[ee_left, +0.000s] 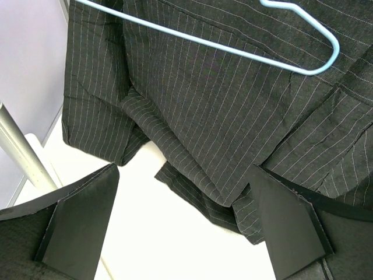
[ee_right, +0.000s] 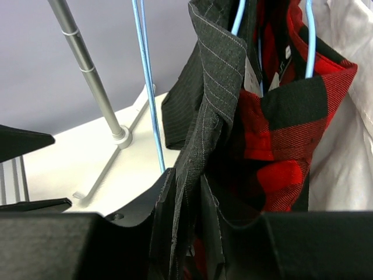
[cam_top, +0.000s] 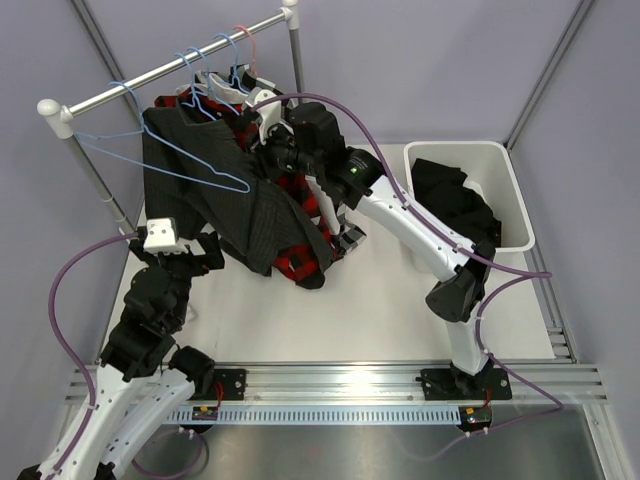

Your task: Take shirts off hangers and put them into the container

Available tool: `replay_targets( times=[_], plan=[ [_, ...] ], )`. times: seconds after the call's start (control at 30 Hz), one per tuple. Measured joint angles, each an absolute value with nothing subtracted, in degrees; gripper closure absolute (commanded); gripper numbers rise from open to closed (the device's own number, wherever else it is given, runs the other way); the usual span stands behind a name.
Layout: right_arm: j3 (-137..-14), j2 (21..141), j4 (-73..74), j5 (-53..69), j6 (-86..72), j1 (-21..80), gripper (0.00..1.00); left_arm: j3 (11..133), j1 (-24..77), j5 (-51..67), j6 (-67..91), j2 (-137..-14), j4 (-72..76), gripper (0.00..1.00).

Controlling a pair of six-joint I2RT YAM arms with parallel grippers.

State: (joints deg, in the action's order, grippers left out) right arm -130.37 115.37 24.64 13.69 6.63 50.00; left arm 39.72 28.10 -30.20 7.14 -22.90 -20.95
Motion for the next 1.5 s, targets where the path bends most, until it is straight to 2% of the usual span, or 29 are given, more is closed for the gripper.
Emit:
replay_targets(
  times=[0.2,0.4,0.6,0.77,1.0,1.5],
  plan=[
    [-133.3,117.0,24.4,14.2,5.6,50.3,0.63,39.7,28.1,-30.2,7.1,-22.9,-20.9,0.01],
    [-138.3,120.9,24.7,14.0,4.9,50.4,0.62,39.7,28.0,-30.2,7.1,-22.8,-20.9,0.01],
    [-139.2,122.8,24.7,13.6,4.5,50.4,0.72,39.7,28.0,-30.2,7.1,-22.8,-20.9,0.01],
    [-140.1,123.7,24.8,12.1,3.9,50.4,1.00,39.7,28.0,-30.2,7.1,-22.8,-20.9,0.01],
    [-139.7,123.2,24.7,10.7,3.7,50.4,1.00,39.7,28.0,-30.2,7.1,-22.9,-20.9,0.01],
    [-127.4,109.1,21.0,7.0,3.6,50.5,1.00,39.7,27.6,-30.2,7.1,-22.9,-20.9,0.01]
  ],
)
